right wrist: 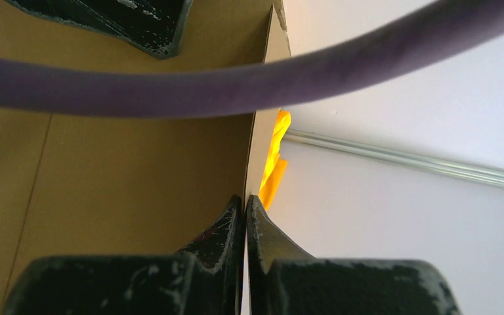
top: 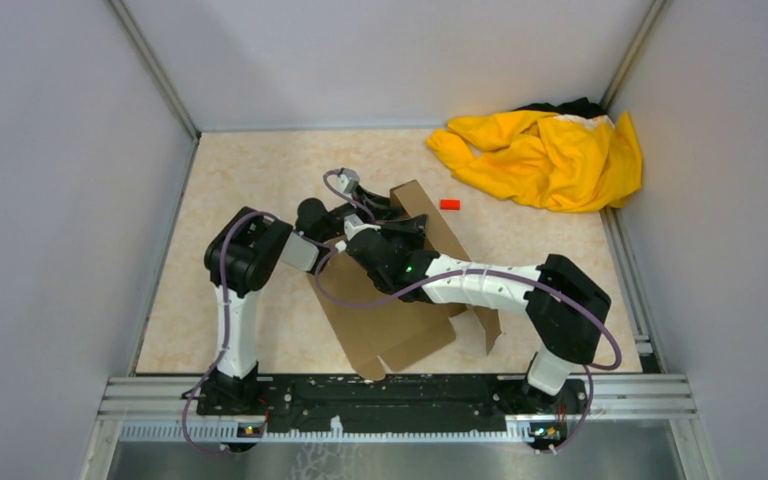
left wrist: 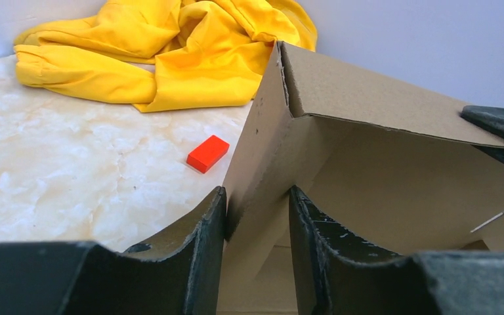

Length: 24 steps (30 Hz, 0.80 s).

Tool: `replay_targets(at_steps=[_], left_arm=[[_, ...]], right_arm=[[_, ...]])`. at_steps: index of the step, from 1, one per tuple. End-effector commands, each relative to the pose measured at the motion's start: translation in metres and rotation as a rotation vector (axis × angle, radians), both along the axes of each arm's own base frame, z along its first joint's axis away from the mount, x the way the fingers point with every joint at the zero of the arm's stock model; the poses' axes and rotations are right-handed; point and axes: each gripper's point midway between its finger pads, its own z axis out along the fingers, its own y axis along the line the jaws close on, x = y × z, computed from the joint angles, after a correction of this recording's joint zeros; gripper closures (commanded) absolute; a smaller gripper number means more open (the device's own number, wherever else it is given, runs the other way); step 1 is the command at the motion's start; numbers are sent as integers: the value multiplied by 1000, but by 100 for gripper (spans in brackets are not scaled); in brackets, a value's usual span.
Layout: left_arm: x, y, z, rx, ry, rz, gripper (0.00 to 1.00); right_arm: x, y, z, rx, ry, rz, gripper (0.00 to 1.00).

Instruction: Fold the paper box

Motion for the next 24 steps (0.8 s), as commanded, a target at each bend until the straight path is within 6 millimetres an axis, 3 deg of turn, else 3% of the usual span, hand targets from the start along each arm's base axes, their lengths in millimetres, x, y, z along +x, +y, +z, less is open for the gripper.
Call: replay_targets(at_steps=[1, 6, 10, 19, 24], left_arm=[[19, 6, -6, 12, 12, 134, 71], [22, 8, -9, 0, 22, 159, 90], [26, 14, -14, -8, 43, 218, 98], [20, 34, -16, -28, 62, 359, 100], [14, 35, -15, -32, 57, 410, 99]], right_arm=[[-14, 37, -19, 66, 94, 139, 100], [-14, 38, -19, 84, 97, 142, 100], [-15, 39, -21, 97, 103, 139, 100], [-15, 42, -21, 136, 107, 132, 100], [-14, 41, -20, 156, 105, 119, 100]])
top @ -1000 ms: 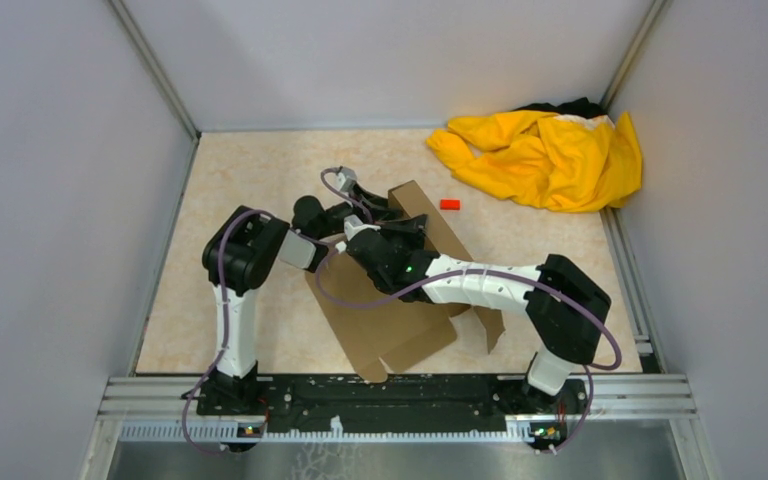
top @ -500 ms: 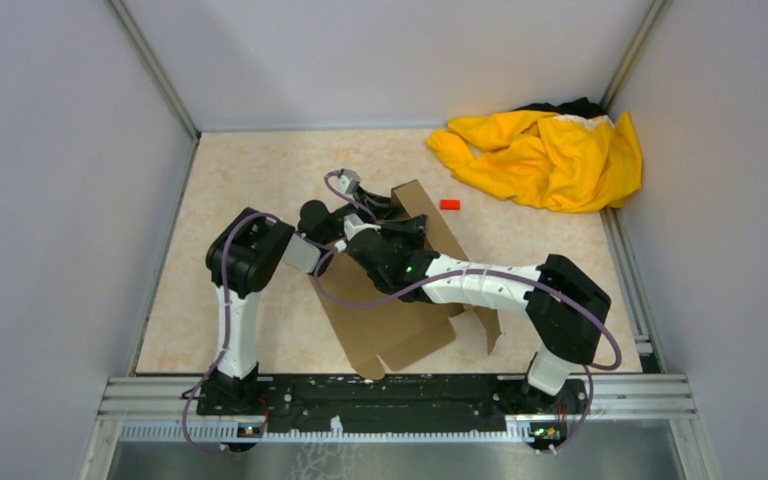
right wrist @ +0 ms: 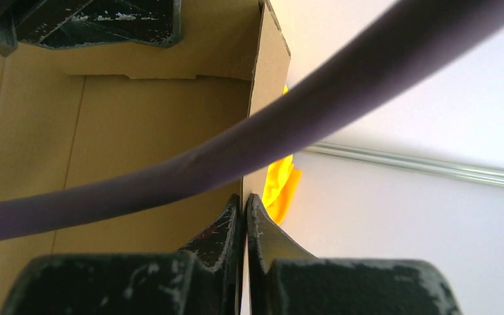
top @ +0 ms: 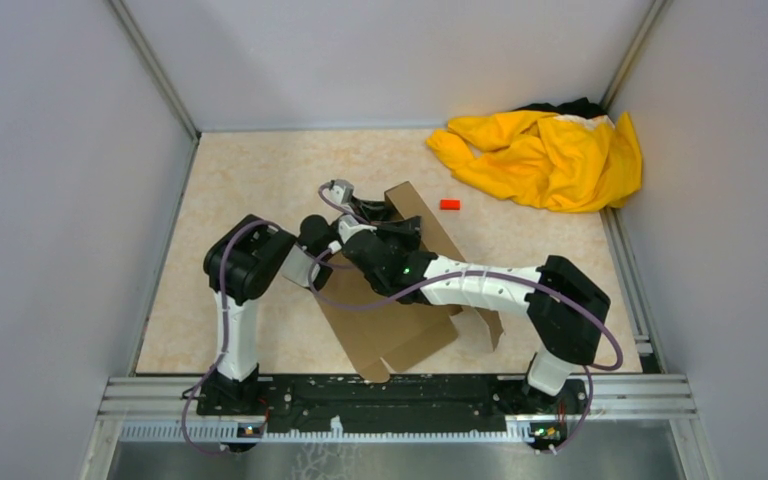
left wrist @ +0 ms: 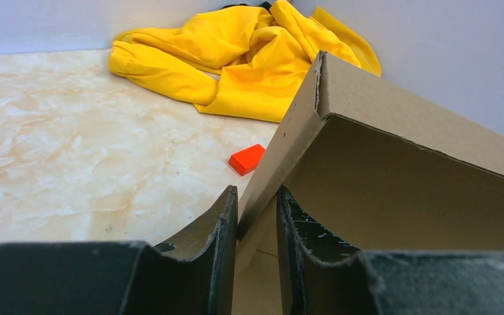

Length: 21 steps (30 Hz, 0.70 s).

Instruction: Fold the paper box

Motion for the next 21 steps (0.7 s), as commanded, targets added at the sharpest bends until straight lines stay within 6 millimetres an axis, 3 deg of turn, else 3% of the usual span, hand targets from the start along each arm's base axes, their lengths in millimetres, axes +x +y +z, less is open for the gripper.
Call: replay_targets(at_steps=[1, 4, 7, 10, 16, 21], left_arm=[[7, 17, -11, 7, 25, 152, 99], [7, 19, -12, 13, 31, 173, 99], [4, 23, -11, 19, 30, 187, 99], [-2, 25, -10, 14, 24, 185, 99], [-2, 25, -10, 30, 21, 187, 98], [-1, 25, -11, 47, 24, 193, 98]], right_arm=[[-10, 27, -18, 90, 97, 95, 100], [-9, 27, -10, 147, 101, 75, 95], [-7, 28, 3, 212, 93, 61, 78], [-6, 28, 13, 282, 100, 56, 68], [-5, 26, 29, 429, 142, 32, 63], [0, 7, 54, 596, 155, -21, 62]])
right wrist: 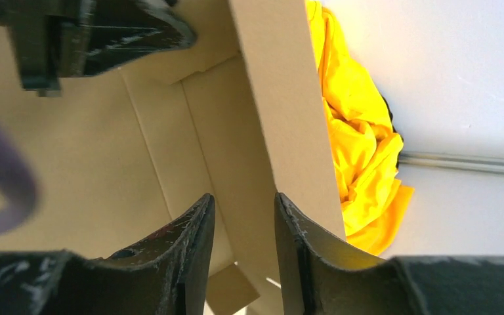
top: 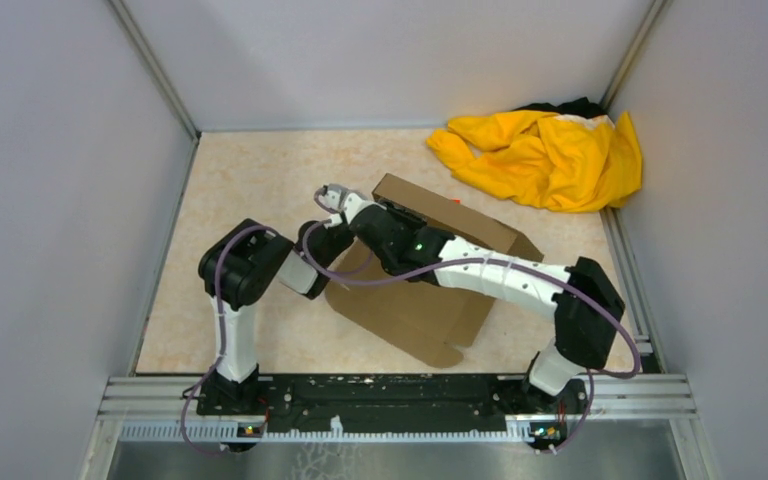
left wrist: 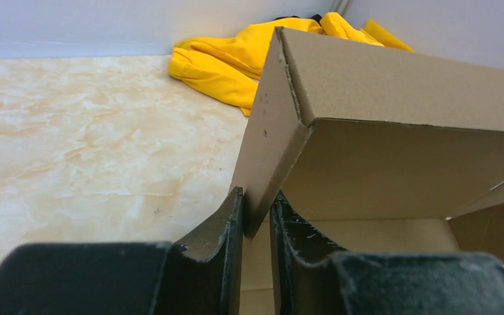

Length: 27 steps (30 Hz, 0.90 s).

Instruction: Fold the paper box

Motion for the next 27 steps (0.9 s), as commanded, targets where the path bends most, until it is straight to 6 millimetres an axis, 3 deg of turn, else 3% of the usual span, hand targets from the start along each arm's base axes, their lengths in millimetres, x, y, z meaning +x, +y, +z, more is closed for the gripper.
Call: replay_targets(at_steps=[1, 6, 14, 17, 21, 27], left_arm=[[-2, 5, -10, 34, 23, 27, 98], [-1, 3, -10, 52, 22, 22, 97], [2, -6, -6, 110, 2, 7, 96], [4, -9, -3, 126, -5, 2, 96], [6, -15, 3, 145, -24, -8, 96], [10, -19, 1, 183, -40, -6, 94]], right_arm=[[3, -12, 54, 273, -11, -69, 61], [20, -40, 83, 408, -23, -179, 59], [78, -90, 91, 628, 38, -348, 59], [98, -98, 69, 599, 86, -398, 59], [111, -111, 37, 588, 160, -453, 60], [94, -117, -21, 552, 303, -482, 66]])
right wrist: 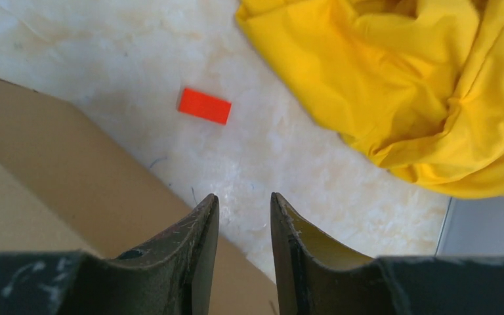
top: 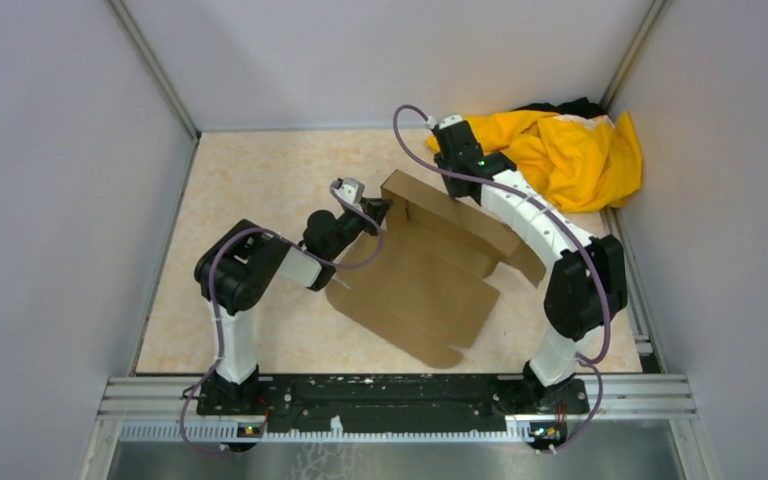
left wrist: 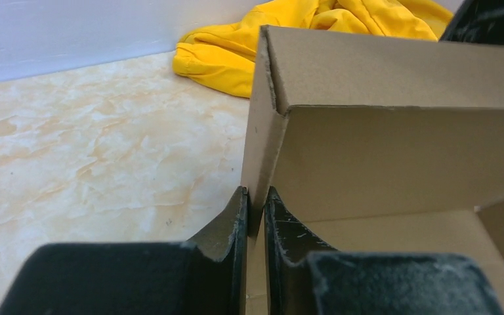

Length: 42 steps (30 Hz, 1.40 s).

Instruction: Fold the paper box

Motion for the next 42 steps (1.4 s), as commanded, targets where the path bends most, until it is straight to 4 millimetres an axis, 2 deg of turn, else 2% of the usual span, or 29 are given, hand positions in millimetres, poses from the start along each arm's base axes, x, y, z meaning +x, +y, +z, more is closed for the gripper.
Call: replay_targets(at_steps=[1, 2, 8, 12, 16, 18, 21, 24, 25, 28, 29, 31, 35, 42], left_arm=[[0, -8, 0, 39, -6, -21, 93], [0, -8, -1, 43, -6, -20, 92], [-2, -11, -10, 60, -2, -18, 76], [-1, -14, -11, 69, -5, -12, 71], [1, -15, -13, 81, 1, -4, 54], [1, -16, -13, 82, 3, 1, 51], [5, -19, -16, 86, 19, 5, 58], [9, -22, -18, 90, 34, 13, 77], [11, -22, -19, 91, 43, 23, 80], [15, -21, -19, 86, 48, 69, 77], [14, -21, -19, 82, 45, 83, 67], [13, -23, -18, 73, 38, 89, 63], [12, -29, -16, 70, 23, 103, 61], [14, -22, -16, 61, 30, 174, 64]], right_arm=[[-19, 2, -29, 59, 86, 26, 67], [-27, 1, -41, 76, 115, 19, 67], [-53, 1, -63, 136, 143, 32, 68], [-56, 3, -71, 143, 164, 46, 70], [-54, 7, -73, 154, 169, 61, 71], [-54, 9, -74, 157, 175, 69, 71], [-53, 12, -75, 167, 178, 78, 72], [-56, 17, -79, 187, 195, 97, 73], [-57, 18, -80, 194, 201, 103, 73], [-62, 23, -83, 213, 224, 123, 74], [-65, 25, -86, 222, 239, 132, 74], [-72, 30, -91, 247, 269, 152, 75], [-81, 39, -101, 288, 319, 187, 75], [-86, 53, -111, 342, 370, 229, 76]])
